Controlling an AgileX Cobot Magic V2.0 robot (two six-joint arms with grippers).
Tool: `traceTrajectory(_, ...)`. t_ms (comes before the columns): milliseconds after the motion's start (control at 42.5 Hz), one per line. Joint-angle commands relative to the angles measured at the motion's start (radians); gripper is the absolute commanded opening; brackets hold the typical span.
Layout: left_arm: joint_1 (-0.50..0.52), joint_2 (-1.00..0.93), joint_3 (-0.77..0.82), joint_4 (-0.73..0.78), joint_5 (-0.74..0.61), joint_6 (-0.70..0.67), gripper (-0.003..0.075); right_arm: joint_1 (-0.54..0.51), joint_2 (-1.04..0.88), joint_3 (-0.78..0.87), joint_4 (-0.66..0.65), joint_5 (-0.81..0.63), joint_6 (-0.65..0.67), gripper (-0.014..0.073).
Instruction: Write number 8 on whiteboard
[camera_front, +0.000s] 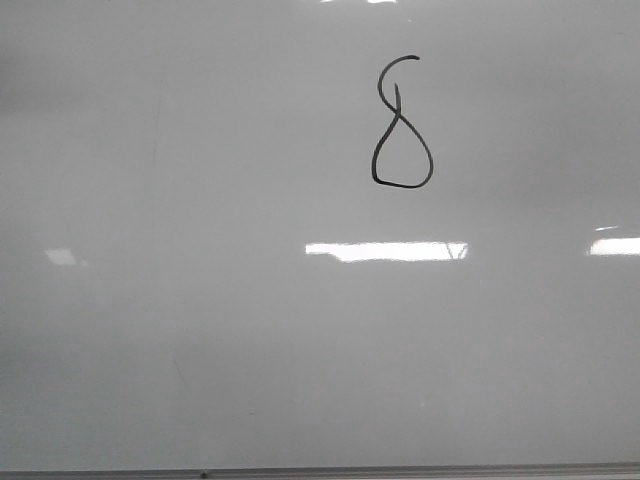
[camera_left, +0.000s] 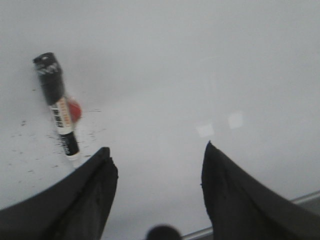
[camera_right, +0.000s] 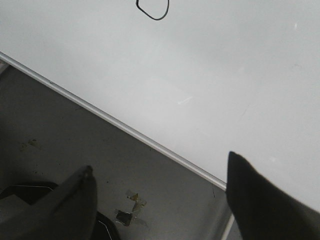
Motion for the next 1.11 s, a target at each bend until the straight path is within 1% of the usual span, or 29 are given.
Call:
traceTrajectory(0, -0.081, -0.102, 0.030, -0.005, -0.038, 0.000, 0.0377, -0.006, -0.044, 0.018, -0.004, -0.065, 0.005, 0.0559)
traceTrajectory(165, -0.179, -0.235, 0.131, -0.054, -0.040, 0.000, 0.0365, -0.006, -0.109, 0.081, -0.004, -0.084, 0.005, 0.0559)
traceTrajectory(236, -0.197, -0.272, 0.164, -0.055, -0.042, 0.000, 0.0365, -0.006, -0.126, 0.103, -0.004, -0.096, 0.005, 0.0559)
traceTrajectory(377, -0.201, -0.302, 0.201, -0.055, -0.054, 0.000, 0.0364, -0.006, -0.135, 0.123, -0.004, -0.111, 0.005, 0.0559)
traceTrajectory(424, -0.201, -0.302, 0.204, -0.055, -0.061, 0.000, 0.0359, -0.006, -0.135, 0.124, -0.004, -0.111, 0.005, 0.0545)
traceTrajectory(448, -0.201, -0.302, 0.204, -0.055, -0.064, 0.000, 0.0347, -0.006, -0.135, 0.124, -0.004, -0.111, 0.005, 0.0528)
traceTrajectory(518, -0.201, -0.300, 0.204, -0.055, -0.078, 0.000, 0.0291, -0.006, -0.135, 0.124, -0.004, -0.111, 0.005, 0.0435)
traceTrajectory(565, -0.201, -0.298, 0.204, -0.055, -0.093, 0.000, 0.0238, -0.006, -0.135, 0.124, -0.004, -0.112, 0.005, 0.0346)
traceTrajectory(612, -0.201, -0.298, 0.204, -0.055, -0.105, 0.000, 0.0181, -0.006, -0.135, 0.124, -0.004, -0.112, 0.005, 0.0237)
traceTrajectory(636, -0.201, -0.298, 0.204, -0.055, -0.110, 0.000, 0.0157, -0.006, -0.135, 0.124, -0.004, -0.112, 0.005, 0.0210)
traceTrajectory(683, -0.201, -0.298, 0.204, -0.055, -0.119, 0.000, 0.0102, -0.006, -0.135, 0.124, -0.004, -0.112, 0.005, 0.0111)
traceTrajectory(730, -0.201, -0.298, 0.204, -0.055, -0.130, 0.000, 0.0044, -0.006, -0.135, 0.124, -0.004, -0.112, 0.005, 0.0037)
traceTrajectory(801, -0.201, -0.298, 0.204, -0.055, -0.131, 0.000, -0.0020, -0.006, -0.135, 0.124, -0.004, -0.112, 0.005, -0.0046)
traceTrajectory(824, -0.201, -0.298, 0.204, -0.055, -0.131, 0.000, -0.0020, -0.006, -0.135, 0.124, -0.004, -0.112, 0.005, -0.0072)
traceTrajectory(1084, -0.201, -0.298, 0.204, -0.057, -0.129, 0.000, -0.0021, -0.006, -0.135, 0.124, -0.004, -0.100, 0.005, -0.0069)
